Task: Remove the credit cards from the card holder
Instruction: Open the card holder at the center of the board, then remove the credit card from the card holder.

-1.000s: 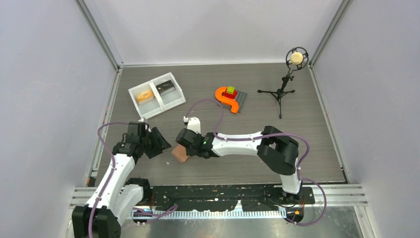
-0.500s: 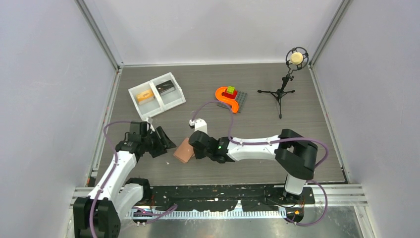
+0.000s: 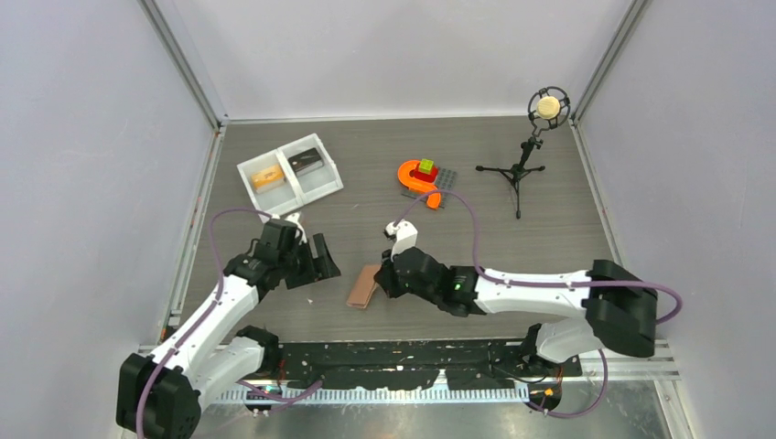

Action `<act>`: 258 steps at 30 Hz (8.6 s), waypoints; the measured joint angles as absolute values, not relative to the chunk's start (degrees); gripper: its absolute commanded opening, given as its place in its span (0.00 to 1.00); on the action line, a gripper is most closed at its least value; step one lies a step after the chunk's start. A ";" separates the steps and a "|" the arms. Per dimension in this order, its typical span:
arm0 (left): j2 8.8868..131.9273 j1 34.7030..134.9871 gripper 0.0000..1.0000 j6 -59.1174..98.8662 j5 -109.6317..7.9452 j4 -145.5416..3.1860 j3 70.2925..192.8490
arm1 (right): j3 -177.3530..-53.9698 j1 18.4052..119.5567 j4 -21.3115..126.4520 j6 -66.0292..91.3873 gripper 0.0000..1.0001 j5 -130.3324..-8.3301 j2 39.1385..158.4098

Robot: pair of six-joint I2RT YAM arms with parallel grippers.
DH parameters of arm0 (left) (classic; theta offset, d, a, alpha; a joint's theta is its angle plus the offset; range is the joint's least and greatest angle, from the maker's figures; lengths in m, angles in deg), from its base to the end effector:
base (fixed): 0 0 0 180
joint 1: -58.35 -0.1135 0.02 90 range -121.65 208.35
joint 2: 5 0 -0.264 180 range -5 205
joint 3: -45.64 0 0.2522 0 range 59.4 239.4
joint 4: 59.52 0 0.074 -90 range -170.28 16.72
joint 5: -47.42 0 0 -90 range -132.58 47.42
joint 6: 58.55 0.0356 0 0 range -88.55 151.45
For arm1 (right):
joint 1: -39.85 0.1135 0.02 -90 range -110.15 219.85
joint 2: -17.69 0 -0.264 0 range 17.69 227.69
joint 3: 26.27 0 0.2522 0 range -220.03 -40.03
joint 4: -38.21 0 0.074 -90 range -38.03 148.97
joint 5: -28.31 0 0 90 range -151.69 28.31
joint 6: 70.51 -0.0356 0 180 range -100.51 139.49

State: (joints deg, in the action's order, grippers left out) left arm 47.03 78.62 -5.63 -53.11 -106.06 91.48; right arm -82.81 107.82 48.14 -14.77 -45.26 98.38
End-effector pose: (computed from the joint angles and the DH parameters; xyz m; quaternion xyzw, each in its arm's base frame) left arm 0.1613 -0.0665 0.2077 -0.1089 0.9377 -0.2290 0.2374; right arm 0.1207 0.2715 0.2102 -0.1894 0.8561 0.2820 0.3896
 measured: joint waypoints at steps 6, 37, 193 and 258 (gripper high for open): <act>48.17 78.62 0.78 -6.48 -54.85 -104.00 91.45 | -81.46 107.08 42.85 -14.50 0.05 -47.30 92.15; 53.81 80.24 0.65 -8.86 -62.22 -96.35 86.95 | -59.10 103.47 56.34 -30.02 0.06 -41.57 75.32; 59.31 94.73 0.34 -15.18 -64.67 -76.55 83.80 | -72.26 102.66 58.83 -24.71 0.34 -47.12 74.82; 42.53 94.77 0.36 -20.95 -48.98 -91.65 82.69 | -90.44 109.76 66.15 -27.58 0.44 -37.72 111.51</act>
